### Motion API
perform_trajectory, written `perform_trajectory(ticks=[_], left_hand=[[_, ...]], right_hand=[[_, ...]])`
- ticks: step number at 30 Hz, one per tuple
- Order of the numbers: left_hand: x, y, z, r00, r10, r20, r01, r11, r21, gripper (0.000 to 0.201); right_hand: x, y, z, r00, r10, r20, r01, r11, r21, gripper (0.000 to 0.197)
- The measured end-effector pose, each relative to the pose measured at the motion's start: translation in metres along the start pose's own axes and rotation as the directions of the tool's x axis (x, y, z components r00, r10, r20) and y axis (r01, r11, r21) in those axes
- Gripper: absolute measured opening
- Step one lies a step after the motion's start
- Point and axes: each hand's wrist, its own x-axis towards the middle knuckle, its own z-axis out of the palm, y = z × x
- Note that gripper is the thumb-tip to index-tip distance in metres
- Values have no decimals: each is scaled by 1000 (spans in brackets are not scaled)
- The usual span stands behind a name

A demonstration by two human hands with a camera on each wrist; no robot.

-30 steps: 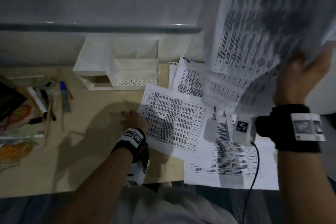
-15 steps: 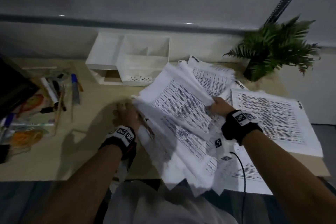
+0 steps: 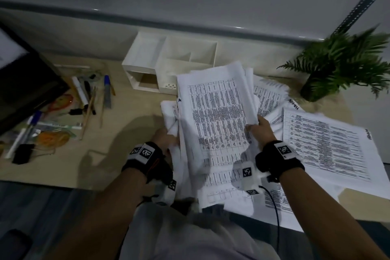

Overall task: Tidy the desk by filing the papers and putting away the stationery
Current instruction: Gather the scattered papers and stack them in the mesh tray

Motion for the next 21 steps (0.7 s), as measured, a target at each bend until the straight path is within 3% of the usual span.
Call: perform_trajectory(ticks=[1,6,8,11,13,16,19,21], left_hand=[[-4,-2,0,999,23,-24,-23,1000,6,25],[5,-2,-24,960,46,-277,-26,997,73,35],[6,-4,-41,952,19,-306,22,991,130,31],[3,-10,-55,993,-86,-78,106,951,291,13],[-3,-13,-57,979,-184,83,134,901,413,39],[-4,-19,-58,916,-263,302,153,927,342,74],[9,-27,-68,951,-223,214,224,974,19,60],[42,-39,-85,963,-234,134,252,957,-143,79]], right_hand=[[0,0,0,1000,3,-26,-4,999,-32,30],[-5,9,-5,988,27,-149,-67,959,-275,26],[-9,18,-9,975,73,-211,-134,946,-295,21],[-13,29,-11,959,144,-244,-195,960,-202,26],[-21,27,-3,964,205,-171,-223,970,-93,27],[-36,17,20,967,256,11,-256,966,-23,10],[-49,9,33,983,186,7,-186,983,-9,10],[-58,7,33,990,139,-7,-139,990,27,8]])
